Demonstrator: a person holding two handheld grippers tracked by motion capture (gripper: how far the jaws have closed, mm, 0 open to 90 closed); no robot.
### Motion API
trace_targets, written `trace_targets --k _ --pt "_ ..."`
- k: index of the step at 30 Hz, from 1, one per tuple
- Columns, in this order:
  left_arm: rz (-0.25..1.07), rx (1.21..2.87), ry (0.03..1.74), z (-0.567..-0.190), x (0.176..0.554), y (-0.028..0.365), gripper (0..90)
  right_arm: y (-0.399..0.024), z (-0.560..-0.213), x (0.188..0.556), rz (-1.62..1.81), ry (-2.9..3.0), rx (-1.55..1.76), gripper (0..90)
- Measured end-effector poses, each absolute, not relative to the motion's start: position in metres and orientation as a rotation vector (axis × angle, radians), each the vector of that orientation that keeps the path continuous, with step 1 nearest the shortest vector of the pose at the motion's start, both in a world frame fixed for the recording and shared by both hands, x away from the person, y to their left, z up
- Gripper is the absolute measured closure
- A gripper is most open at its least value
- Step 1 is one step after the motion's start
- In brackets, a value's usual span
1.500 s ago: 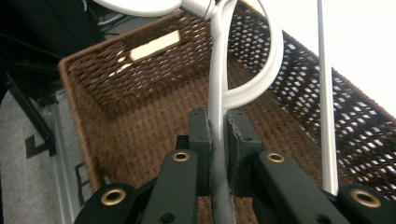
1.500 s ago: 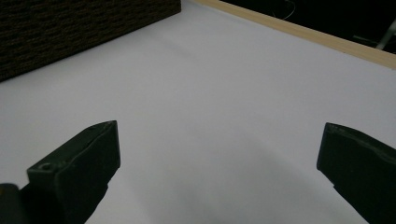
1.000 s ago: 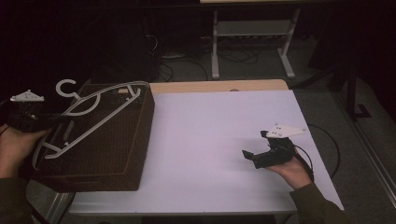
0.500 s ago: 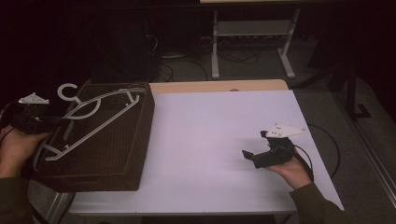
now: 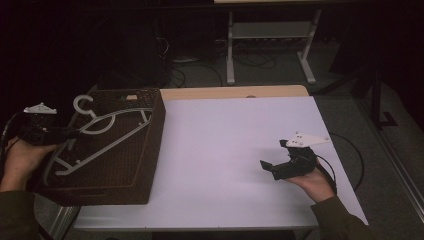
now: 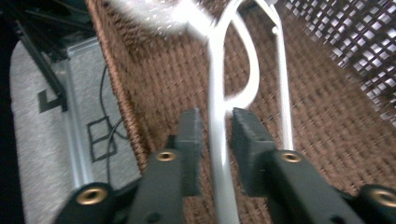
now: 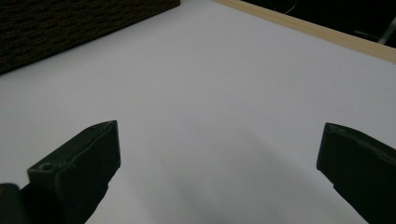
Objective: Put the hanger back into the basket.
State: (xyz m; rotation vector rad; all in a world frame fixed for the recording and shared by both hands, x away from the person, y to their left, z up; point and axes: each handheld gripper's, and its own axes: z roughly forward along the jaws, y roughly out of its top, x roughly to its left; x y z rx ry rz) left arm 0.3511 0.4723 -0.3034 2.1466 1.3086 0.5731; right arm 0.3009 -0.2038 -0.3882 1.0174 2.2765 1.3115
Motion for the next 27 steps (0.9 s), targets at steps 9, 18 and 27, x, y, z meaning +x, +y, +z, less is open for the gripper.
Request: trace_targets --k 9,18,27 --pt "0.552 1.991 1.233 -0.286 0.344 0.458 43.2 -0.206 -0.385 0.301 1.337 2.260 1.017 0.0" --pt "0.542 1.876 1.126 -0.276 0.341 0.417 28.7 -0.210 -0.377 0.300 1.376 2.230 1.007 0.0" --pt "0.527 1.825 1.018 -0.278 0.334 0.373 14.7 -0.215 -0.366 0.299 1.442 2.190 1.008 0.0"
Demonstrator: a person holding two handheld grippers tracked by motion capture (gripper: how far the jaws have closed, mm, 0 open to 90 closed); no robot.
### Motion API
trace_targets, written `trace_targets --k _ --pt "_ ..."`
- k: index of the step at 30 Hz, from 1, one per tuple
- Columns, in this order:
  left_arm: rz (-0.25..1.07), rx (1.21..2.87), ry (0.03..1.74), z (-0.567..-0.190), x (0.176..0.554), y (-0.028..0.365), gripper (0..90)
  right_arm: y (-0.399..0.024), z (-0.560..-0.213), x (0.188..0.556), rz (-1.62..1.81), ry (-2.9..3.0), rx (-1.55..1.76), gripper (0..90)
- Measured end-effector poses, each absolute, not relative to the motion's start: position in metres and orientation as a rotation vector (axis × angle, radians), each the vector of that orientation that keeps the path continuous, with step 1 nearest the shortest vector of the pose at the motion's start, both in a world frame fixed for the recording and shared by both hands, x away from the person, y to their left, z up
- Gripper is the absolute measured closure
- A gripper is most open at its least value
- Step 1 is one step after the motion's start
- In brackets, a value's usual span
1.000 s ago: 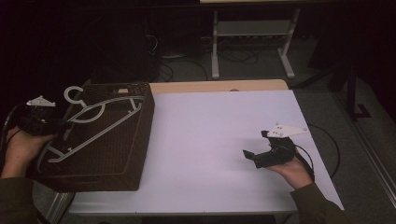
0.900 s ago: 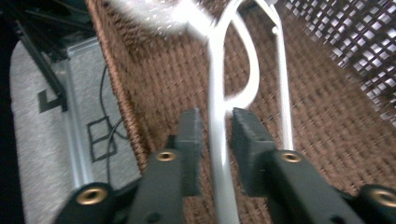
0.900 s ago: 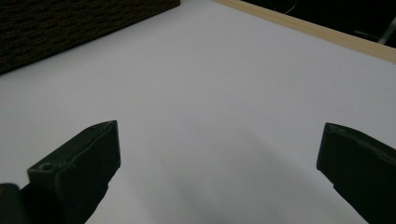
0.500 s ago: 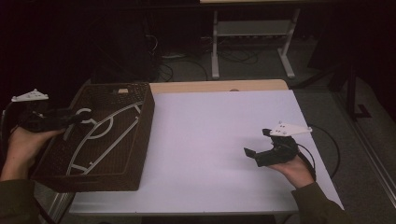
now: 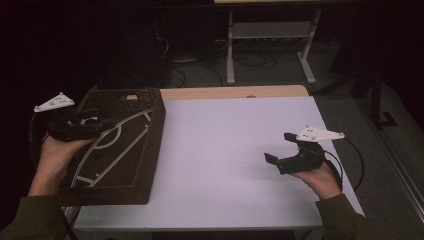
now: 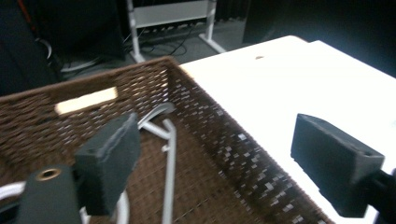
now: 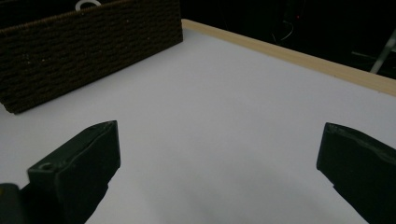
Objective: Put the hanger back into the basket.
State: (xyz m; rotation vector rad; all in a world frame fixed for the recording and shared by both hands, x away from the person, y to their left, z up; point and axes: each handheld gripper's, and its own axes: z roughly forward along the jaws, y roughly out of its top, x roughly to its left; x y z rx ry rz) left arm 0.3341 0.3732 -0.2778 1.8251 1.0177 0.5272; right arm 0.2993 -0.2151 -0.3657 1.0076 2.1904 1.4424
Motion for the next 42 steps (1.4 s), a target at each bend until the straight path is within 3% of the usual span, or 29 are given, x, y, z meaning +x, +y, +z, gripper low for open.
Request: trace_targets --k 15,24,42 --pt "0.389 1.721 0.819 -0.294 0.315 0.301 3.7 -0.225 -0.347 0.297 1.549 2.096 1.003 0.0" --pt "0.349 1.710 0.721 -0.301 0.303 0.265 2.5 -0.226 -0.339 0.293 1.595 2.050 0.989 0.0" --pt "0.326 1.670 0.696 -0.325 0.301 0.257 2.6 -0.229 -0.331 0.293 1.672 1.984 0.960 0.0"
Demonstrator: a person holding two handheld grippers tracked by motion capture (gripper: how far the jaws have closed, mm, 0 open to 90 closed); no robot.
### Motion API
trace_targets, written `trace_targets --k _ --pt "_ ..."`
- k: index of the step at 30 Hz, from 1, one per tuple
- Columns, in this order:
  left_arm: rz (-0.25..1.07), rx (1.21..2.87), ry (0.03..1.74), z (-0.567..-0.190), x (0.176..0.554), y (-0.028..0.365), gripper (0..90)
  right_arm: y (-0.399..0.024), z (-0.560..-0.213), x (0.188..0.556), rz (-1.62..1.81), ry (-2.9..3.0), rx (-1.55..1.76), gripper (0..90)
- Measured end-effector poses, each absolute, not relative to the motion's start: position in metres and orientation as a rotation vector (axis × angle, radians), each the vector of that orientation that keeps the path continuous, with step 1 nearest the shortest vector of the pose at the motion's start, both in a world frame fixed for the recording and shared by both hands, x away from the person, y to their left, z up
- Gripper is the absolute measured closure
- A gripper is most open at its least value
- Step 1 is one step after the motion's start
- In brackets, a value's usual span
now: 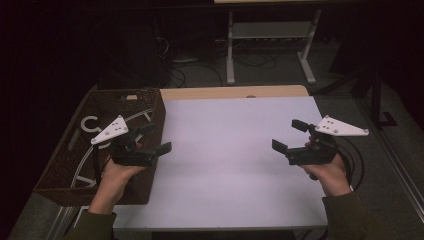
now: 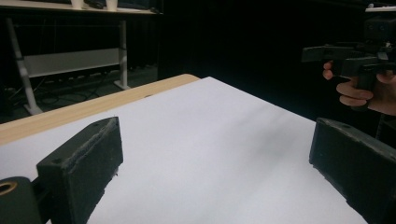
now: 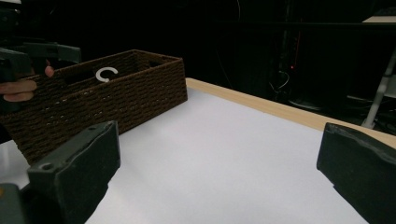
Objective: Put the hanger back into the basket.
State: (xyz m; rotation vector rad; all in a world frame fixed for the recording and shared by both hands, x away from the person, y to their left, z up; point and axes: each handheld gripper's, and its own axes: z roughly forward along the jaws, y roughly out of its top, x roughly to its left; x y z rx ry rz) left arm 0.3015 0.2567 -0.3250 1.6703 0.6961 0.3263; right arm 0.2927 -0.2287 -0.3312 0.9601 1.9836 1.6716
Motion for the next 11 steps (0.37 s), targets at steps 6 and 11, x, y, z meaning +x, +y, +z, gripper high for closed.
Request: trace_targets --k 6,11 --pt "0.325 1.666 0.696 -0.3273 0.3015 0.2573 2.6 -0.2287 -0.3314 0.2929 1.674 1.983 0.962 0.0" --pt "0.319 1.667 0.695 -0.3275 0.3014 0.2570 2.6 -0.2290 -0.3314 0.2927 1.675 1.981 0.961 0.0"
